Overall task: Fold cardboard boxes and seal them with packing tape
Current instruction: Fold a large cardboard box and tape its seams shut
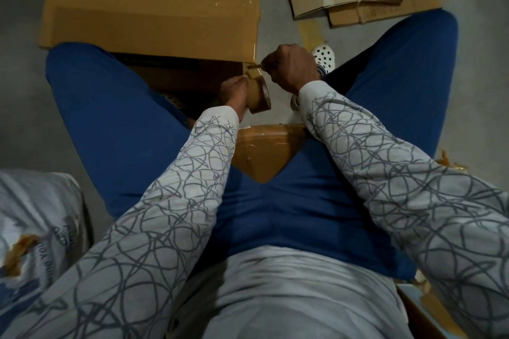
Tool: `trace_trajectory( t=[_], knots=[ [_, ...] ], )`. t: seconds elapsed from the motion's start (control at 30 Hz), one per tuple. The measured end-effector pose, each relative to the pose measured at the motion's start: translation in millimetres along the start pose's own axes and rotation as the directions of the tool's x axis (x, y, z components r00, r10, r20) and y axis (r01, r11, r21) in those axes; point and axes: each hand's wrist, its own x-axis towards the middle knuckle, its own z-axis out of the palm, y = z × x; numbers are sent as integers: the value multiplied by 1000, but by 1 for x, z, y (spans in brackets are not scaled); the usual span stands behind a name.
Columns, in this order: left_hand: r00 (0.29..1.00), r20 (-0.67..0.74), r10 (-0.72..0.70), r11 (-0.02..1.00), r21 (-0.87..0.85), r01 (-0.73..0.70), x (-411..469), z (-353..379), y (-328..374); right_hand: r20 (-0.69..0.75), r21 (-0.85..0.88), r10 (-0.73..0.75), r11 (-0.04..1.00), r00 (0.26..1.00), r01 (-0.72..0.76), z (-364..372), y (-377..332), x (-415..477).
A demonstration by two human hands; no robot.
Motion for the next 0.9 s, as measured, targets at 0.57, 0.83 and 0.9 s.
trace_trajectory(
  t=[0.57,0.83,0.9],
  knots=[
    [998,-58,-28,998,-66,24,-7,-3,5,51,-206,-120,970,991,128,9,17,8],
    [996,-48,-73,993,-98,68,-14,-7,8,224,-275,-190,929,956,249,9,7,4],
    [997,-50,-53,994,-95,48,-16,-8,10,398,-384,-86,888,913,251,10,13,-1]
  ],
)
